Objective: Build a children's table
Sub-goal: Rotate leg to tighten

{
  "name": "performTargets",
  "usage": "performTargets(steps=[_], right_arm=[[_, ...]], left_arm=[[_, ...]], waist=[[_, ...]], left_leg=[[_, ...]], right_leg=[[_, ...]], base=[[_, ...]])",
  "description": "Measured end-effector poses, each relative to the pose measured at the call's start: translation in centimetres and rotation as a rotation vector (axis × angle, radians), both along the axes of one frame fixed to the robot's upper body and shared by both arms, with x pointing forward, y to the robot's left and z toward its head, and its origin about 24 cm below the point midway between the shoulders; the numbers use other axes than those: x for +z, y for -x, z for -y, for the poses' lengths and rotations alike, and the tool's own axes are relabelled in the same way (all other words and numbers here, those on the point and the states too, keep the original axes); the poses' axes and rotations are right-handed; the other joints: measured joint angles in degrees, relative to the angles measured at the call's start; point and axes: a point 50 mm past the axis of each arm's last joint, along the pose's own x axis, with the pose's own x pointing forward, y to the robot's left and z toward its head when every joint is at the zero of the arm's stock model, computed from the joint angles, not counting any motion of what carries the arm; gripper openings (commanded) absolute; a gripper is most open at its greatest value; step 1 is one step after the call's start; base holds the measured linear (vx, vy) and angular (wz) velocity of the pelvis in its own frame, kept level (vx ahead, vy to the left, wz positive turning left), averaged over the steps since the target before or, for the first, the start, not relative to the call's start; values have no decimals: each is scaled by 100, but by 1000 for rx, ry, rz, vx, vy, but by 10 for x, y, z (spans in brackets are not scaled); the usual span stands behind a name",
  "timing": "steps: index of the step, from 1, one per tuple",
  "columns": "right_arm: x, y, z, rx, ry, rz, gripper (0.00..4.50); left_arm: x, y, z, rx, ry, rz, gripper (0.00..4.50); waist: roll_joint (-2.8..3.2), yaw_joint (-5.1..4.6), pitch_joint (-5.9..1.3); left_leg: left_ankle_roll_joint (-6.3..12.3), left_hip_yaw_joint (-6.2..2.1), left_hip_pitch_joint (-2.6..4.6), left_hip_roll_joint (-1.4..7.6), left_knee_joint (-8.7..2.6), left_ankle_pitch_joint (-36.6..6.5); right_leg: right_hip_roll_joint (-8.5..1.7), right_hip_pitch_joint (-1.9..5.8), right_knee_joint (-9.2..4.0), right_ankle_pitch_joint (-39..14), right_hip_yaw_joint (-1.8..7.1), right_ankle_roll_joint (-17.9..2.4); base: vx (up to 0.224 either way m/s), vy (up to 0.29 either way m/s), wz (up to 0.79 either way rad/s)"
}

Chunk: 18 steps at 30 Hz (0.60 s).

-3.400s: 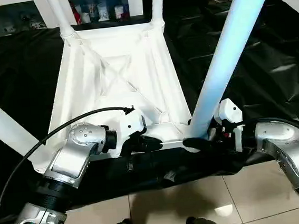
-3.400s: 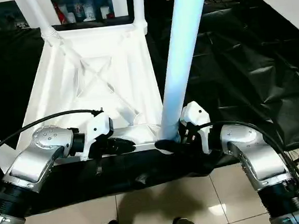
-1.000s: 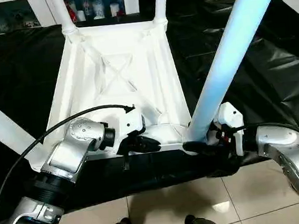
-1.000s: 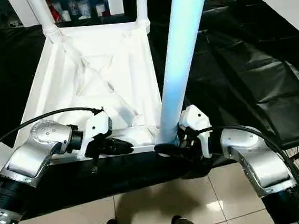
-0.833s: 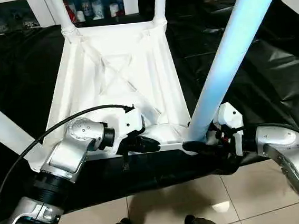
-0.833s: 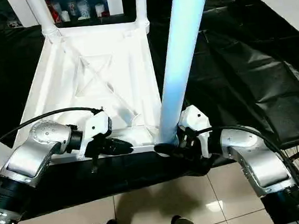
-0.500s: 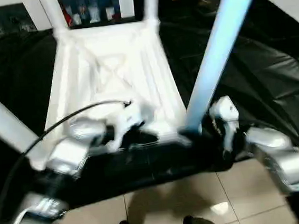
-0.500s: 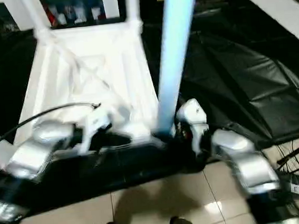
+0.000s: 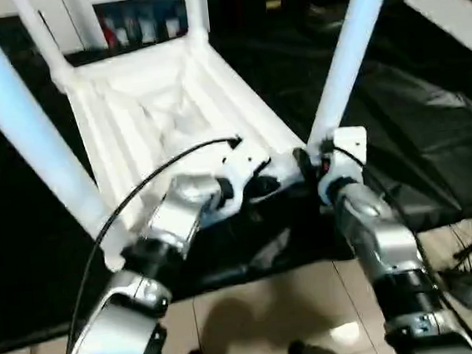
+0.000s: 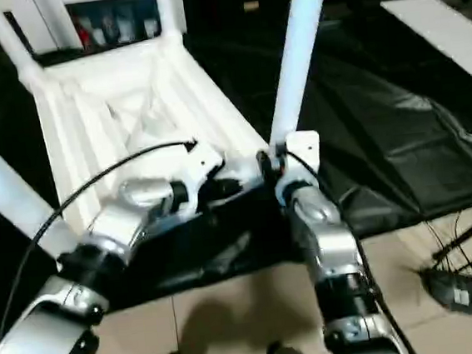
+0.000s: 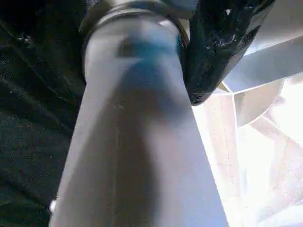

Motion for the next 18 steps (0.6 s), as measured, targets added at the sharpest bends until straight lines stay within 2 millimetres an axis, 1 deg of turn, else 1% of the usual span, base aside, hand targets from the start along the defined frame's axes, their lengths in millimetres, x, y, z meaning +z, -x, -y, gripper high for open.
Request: performTargets(steps=[2, 4, 5, 8, 9, 10, 11, 13, 14, 16, 18], right_arm=[[0, 1, 0, 13, -1, 15, 333], [0, 5, -1, 48, -8, 31, 339], [0, 7, -1, 74, -11, 39, 368], [3, 12, 3, 150, -5, 47, 381], [5, 14, 9, 188, 17, 46, 398], [6, 18, 14, 241, 48, 45, 398], [10, 24, 23, 322, 105, 47, 408], [17, 29, 31, 419, 159, 53, 414], [23, 35, 36, 502, 210, 61, 414], [25, 41, 46, 579, 262, 43, 414], [25, 47, 54, 646, 289, 16, 414]], left_arm=[[0, -1, -3, -1, -7, 3, 0], [2, -1, -7, -6, -16, 7, 0], [3, -2, -11, -13, -22, 10, 0], [5, -2, -16, -27, -30, 17, 0], [6, -1, -18, -36, -32, 21, 0], [6, 1, -20, -49, -32, 25, 0], [8, 3, -23, -74, -36, 33, 0], [9, 7, -29, -101, -33, 29, 0], [11, 11, -32, -139, -38, 31, 0], [11, 17, -39, -192, -38, 15, 0], [13, 23, -45, -257, -44, 8, 0]], waist=[[5, 0, 3], [7, -3, 7], [10, -9, 14], [17, -46, 28], [23, -52, 33], [28, -53, 40], [31, -51, 52], [30, -54, 55], [35, -47, 57], [37, -24, 57], [41, 34, 57]], left_leg=[[0, -1, 0, 0, -11, 0], [0, -1, 0, 0, -23, 0], [0, -3, 0, 0, -30, 0], [0, -8, -3, -1, -46, 0], [-1, -8, -4, 0, -52, 1], [-1, -8, -5, -1, -56, 1], [-1, -8, -7, -1, -60, 1], [-3, -7, -3, 1, -65, 2], [-5, -7, -3, 3, -66, 3], [-5, -6, 2, 6, -88, 3], [-3, -3, 1, 23, -101, 5]], right_leg=[[1, -2, -7, 0, -2, 0], [2, -8, -10, 0, -4, 0], [3, -11, -10, 0, -6, 0], [5, -27, -16, 0, -10, 0], [6, -30, -16, 1, -10, 0], [6, -32, -16, 2, -9, -1], [7, -34, -16, 8, -9, 3], [8, -35, -16, 53, -9, 16], [8, -39, -13, 84, -10, 26], [12, -39, -7, 100, -12, 6], [24, -45, 5, 83, -17, 10]], base=[[0, 0, 0], [0, 0, 0], [0, 0, 0], [0, 0, 0], [0, 0, 0], [0, 0, 0], [0, 0, 0], [25, -8, 0], [64, -24, 1], [71, -27, 4], [85, -31, 5]])
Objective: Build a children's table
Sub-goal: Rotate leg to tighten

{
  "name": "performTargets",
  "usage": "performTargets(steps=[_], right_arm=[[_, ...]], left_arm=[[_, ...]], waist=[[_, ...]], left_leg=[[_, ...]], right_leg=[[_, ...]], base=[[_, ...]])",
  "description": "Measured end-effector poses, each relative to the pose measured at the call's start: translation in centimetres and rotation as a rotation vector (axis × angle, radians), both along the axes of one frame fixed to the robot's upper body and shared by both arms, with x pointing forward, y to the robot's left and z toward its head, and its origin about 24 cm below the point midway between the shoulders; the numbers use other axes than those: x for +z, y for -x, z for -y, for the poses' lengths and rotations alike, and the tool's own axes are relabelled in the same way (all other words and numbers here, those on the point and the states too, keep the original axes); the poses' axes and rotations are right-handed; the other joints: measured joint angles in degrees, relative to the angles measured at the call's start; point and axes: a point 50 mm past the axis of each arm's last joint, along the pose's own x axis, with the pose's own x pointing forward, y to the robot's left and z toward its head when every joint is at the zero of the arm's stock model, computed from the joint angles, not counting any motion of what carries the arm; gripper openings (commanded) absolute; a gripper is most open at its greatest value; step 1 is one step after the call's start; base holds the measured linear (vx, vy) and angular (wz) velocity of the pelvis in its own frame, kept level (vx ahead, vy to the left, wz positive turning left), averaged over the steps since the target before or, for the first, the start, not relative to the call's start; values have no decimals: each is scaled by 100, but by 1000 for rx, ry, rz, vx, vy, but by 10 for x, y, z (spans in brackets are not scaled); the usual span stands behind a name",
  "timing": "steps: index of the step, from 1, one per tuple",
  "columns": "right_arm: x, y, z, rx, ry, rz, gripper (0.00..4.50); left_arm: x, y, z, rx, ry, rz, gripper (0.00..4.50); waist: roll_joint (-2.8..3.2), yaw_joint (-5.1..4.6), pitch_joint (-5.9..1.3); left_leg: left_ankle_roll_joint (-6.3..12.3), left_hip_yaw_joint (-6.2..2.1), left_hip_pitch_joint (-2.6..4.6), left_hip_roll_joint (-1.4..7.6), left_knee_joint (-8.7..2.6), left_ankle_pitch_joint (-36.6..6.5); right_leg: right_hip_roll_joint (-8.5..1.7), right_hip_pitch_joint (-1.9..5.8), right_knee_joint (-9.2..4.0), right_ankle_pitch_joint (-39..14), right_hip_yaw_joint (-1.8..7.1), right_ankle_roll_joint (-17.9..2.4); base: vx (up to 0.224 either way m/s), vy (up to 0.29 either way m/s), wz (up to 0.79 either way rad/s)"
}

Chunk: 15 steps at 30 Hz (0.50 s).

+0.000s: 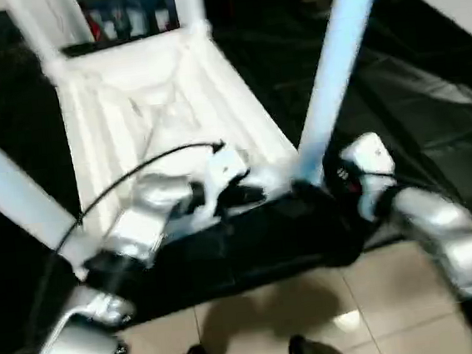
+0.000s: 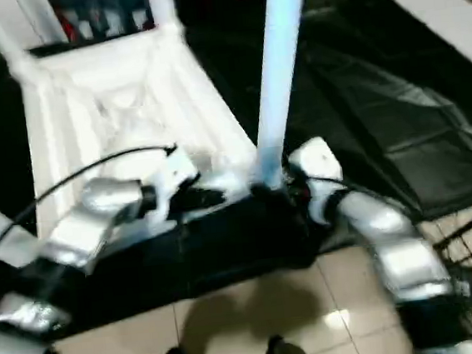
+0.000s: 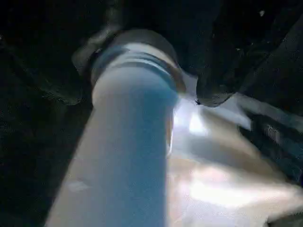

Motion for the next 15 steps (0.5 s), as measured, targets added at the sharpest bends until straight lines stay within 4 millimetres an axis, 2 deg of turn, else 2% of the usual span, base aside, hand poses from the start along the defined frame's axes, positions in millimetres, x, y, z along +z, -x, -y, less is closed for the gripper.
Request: performTargets(steps=[2, 6, 12, 15], right_arm=[[1, 5, 3, 80, 5, -29, 414], [6, 12, 2, 192, 23, -64, 414], [1, 15, -2, 277, 38, -108, 414], [2, 13, -4, 293, 33, -111, 388]], left_arm=[[2, 8, -8, -61, -9, -17, 0], [6, 14, -12, -119, -29, -44, 0], [5, 17, -14, -117, -36, -54, 0], [3, 19, -14, -126, -39, -65, 0]], waist=[[6, 66, 2], [6, 111, 3], [4, 93, 4], [4, 78, 4]], left_leg=[[28, 1, -10, 3, 4, 17], [43, 1, -68, -2, 17, 3], [53, 6, -77, -8, 77, -16], [50, 11, -75, -5, 97, -14]], right_leg=[[6, -26, 31, -44, 2, -21], [3, -70, 32, -61, 2, -52], [-15, -57, 34, -63, 7, -58], [-17, -52, 43, -54, 12, -70]], base=[[82, -15, -2], [35, -1, 0], [0, 0, 0], [0, 0, 0]])
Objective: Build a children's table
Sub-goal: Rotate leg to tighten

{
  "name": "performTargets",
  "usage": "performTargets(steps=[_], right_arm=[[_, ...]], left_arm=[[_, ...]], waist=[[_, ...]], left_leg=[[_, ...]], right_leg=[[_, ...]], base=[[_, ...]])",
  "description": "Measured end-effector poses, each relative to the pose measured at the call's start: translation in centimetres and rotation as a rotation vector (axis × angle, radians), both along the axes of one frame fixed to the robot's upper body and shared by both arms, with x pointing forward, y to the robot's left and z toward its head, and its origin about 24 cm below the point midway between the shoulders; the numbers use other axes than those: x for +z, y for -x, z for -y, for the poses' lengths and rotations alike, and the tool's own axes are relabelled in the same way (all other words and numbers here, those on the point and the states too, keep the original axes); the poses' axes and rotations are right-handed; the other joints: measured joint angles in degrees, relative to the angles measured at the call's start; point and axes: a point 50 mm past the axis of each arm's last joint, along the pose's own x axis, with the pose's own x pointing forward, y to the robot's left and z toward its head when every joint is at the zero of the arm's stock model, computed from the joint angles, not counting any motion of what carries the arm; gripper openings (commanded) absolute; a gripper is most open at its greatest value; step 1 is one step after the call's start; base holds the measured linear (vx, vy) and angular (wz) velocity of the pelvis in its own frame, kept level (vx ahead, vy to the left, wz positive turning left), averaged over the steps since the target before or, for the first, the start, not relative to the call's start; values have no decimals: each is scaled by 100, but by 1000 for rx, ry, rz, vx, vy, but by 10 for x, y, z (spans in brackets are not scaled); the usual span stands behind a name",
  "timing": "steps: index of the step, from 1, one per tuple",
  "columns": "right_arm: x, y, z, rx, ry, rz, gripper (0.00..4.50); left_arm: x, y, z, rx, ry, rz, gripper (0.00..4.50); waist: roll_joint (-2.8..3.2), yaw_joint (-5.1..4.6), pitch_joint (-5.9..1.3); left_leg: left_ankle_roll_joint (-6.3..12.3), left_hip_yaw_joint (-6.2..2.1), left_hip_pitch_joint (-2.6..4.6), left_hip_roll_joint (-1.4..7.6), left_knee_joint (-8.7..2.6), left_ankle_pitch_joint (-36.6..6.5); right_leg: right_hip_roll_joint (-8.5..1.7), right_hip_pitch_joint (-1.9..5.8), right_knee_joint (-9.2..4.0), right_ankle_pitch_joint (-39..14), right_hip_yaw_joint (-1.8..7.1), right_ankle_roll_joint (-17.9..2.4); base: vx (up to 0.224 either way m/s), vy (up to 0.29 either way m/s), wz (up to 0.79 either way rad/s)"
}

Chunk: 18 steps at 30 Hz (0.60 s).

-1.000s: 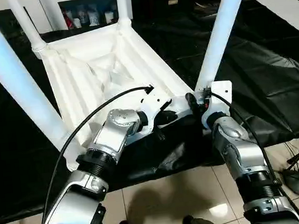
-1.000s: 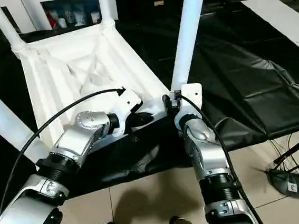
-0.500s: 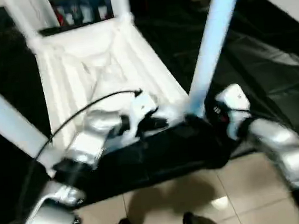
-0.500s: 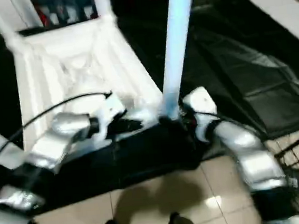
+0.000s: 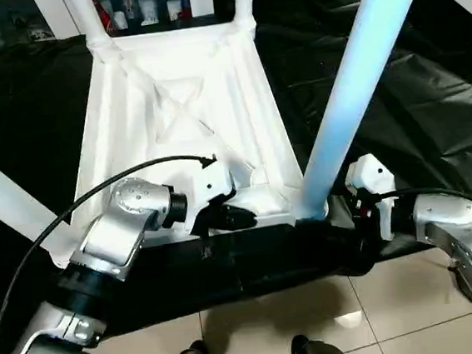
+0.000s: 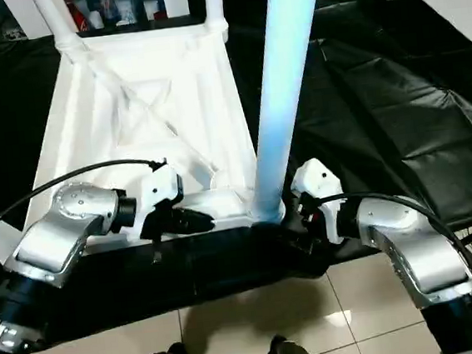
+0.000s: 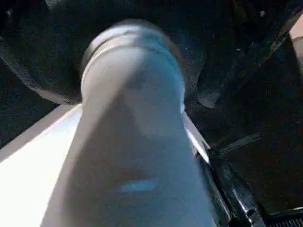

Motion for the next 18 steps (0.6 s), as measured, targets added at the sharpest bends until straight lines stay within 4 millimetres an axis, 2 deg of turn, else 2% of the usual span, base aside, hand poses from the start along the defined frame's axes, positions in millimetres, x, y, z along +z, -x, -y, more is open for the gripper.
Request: performTargets(steps=[11, 18], right_arm=[[-2, -4, -6, 38, -20, -4, 301], [-6, -5, -8, 24, -34, -1, 273]], left_arm=[[0, 3, -2, 1, -11, -8, 0], [-1, 2, -3, 18, -14, -10, 0]], waist=[[-4, -8, 1], [-34, -22, -7]], left_leg=[[0, 11, 0, 4, 21, 0], [0, 11, 5, 6, 36, 1]], right_leg=[[-2, 0, 15, 7, 5, -10], [-2, 1, 33, 7, 8, -9]], base=[[0, 0, 0], [0, 0, 0]])
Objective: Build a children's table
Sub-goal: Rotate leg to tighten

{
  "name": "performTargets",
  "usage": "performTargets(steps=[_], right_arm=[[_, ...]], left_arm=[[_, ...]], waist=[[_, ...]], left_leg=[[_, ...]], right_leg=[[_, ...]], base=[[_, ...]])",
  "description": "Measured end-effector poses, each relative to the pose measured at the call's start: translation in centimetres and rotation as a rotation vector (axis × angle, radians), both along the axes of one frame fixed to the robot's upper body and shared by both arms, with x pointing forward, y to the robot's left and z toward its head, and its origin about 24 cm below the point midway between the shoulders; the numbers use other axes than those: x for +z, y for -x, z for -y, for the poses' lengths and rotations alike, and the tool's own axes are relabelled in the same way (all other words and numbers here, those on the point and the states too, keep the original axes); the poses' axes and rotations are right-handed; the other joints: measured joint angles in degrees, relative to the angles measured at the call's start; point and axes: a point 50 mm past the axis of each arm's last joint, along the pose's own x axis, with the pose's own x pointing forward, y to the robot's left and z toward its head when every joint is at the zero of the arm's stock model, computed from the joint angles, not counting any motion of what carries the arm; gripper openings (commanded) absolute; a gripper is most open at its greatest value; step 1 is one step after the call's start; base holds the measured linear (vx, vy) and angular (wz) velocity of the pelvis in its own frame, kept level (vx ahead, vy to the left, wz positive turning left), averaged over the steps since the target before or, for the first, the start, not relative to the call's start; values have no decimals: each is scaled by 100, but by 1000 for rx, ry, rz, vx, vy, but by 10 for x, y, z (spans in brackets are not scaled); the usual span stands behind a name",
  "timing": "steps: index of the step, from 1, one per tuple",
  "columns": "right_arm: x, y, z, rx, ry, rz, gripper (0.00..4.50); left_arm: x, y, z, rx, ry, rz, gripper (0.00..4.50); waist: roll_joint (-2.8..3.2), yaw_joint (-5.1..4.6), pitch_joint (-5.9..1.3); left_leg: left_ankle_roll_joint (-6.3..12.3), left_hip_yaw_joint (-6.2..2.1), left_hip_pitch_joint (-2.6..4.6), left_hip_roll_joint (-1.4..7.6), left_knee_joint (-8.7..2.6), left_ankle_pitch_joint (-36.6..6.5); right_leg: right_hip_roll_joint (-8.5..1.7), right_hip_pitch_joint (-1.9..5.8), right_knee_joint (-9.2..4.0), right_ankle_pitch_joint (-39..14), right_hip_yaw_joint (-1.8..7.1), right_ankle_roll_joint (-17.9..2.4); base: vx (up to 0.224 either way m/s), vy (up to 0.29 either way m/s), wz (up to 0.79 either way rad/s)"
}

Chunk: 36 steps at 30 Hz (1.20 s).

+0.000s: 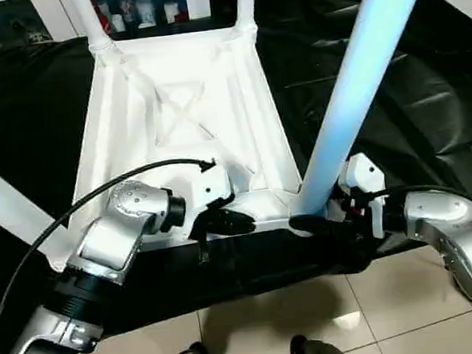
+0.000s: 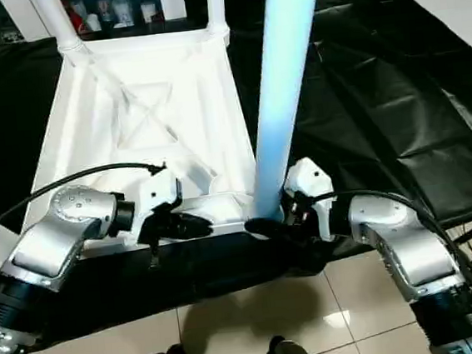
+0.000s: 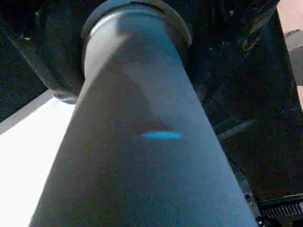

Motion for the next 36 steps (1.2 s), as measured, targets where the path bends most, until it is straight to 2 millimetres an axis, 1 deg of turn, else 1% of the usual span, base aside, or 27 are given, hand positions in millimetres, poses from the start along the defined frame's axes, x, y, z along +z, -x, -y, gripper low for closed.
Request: performTargets(steps=[2, 4, 7, 8, 12, 16, 17, 19, 22, 23, 24, 25, 26, 28, 30, 31, 33, 36], right_arm=[[-4, -3, -3, -66, -36, 0, 268], [-6, -6, -3, -133, -63, 0, 268], [-12, -14, -6, -324, -147, -8, 266], [-14, -17, -7, -410, -180, -10, 266], [-16, -29, -14, -649, -237, -6, 266], [-16, -46, -25, -865, -244, 12, 266], [-15, -52, -30, -936, -244, 17, 266], [-15, -58, -35, -1000, -233, 22, 266], [-16, -63, -41, -1021, -229, 32, 266], [-16, -63, -41, -1011, -232, 40, 301], [-16, -63, -41, -1005, -235, 42, 321], [-16, -62, -41, -992, -239, 45, 335], [-17, -59, -41, -968, -246, 48, 338], [-18, -53, -38, -930, -244, 62, 358], [-19, -46, -33, -878, -220, 76, 379], [-19, -40, -26, -849, -204, 83, 379], [-19, -31, -20, -776, -194, 67, 402], [-13, -7, 3, -621, -165, 51, 402]], left_arm=[[-1, -3, 1, 28, 5, 6, 0], [-2, -6, 5, 56, 17, 11, 0], [-4, -16, 17, 134, 55, 25, 0], [-5, -20, 24, 164, 70, 26, 0], [-6, -32, 44, 252, 93, 39, 0], [-8, -43, 60, 335, 93, 62, 0], [-7, -47, 66, 356, 93, 72, 0], [-8, -49, 69, 376, 89, 85, 0], [-8, -52, 68, 380, 83, 103, 0], [-8, -52, 66, 376, 81, 110, 0], [-8, -52, 66, 372, 78, 116, 0], [-8, -52, 65, 363, 76, 120, 0], [-8, -52, 63, 355, 73, 122, 0], [-7, -52, 62, 339, 73, 132, 0], [-6, -51, 60, 312, 69, 145, 0], [-6, -51, 59, 297, 66, 153, 0], [-7, -50, 55, 273, 67, 157, 0], [-10, -43, 49, 204, 68, 156, 0]], waist=[[-31, -24, -8], [-42, -41, -6], [-62, -58, 3], [-63, -55, 3], [-65, -24, 1], [-58, -14, -6], [-58, -10, -5], [-59, -13, -7], [-54, -19, -10], [-54, -17, -10], [-54, -17, -10], [-52, -13, -11], [-52, -13, -11], [-47, -11, -18], [-34, -6, -26], [-24, 7, -33], [0, 1, -53], [49, 48, -95]], left_leg=[[0, 0, 8, 2, 20, 1], [-9, 0, 12, 3, 43, -4], [-39, 0, 13, 2, 42, -13], [-42, 0, 13, 1, 41, -11], [-44, -2, 14, -3, 38, -9], [-45, -9, 15, -6, -4, -8], [-44, -9, 13, -13, -7, -8], [-44, -9, 15, -20, -6, -8], [-44, -16, 15, -20, -11, -8], [-44, -23, 14, -20, -17, -8], [-44, -24, 14, -20, -20, -8], [-44, -24, 13, -19, -21, -8], [-44, -24, 13, -18, -22, -8], [-44, -24, 13, -19, -16, -7], [-54, -23, 13, -17, -8, 0], [-55, -23, 13, -15, -12, 0], [-56, -23, 15, -10, -13, 1], [-61, -28, 15, 2, -7, 5]], right_leg=[[0, 1, 26, 0, 4, 0], [-1, 2, 47, 1, 9, -1], [-2, 2, 44, 0, 10, 1], [-3, 1, 40, -1, 12, 2], [-5, 6, 23, -16, 14, 27], [-4, 19, -54, -19, 0, 32], [-7, 17, -61, -19, 2, 32], [-9, 20, -64, -19, 7, 33], [-9, 18, -84, -20, 0, 34], [-8, 17, -94, -19, -7, 34], [-8, 15, -97, -18, -7, 36], [-7, 13, -97, -17, -7, 38], [-4, 14, -96, -12, -6, 38], [-6, 14, -96, 41, -4, 44], [-7, 13, -95, 113, -3, 50], [-7, 10, -95, 116, -6, 53], [-5, 2, -74, 140, -7, 64], [0, -1, -45, 165, -11, 73]], base=[[0, 0, 0], [0, 0, 0], [-19, 0, 0], [-57, 4, 1], [-14, 1, 0], [0, 0, 0], [0, 0, 0], [0, 0, 0], [0, 0, 0], [0, 0, 0], [0, 0, 0], [0, 0, 0], [0, 0, 0], [0, 0, 0], [0, 0, 0], [0, 0, 0], [0, 0, 0], [0, 0, 0]])
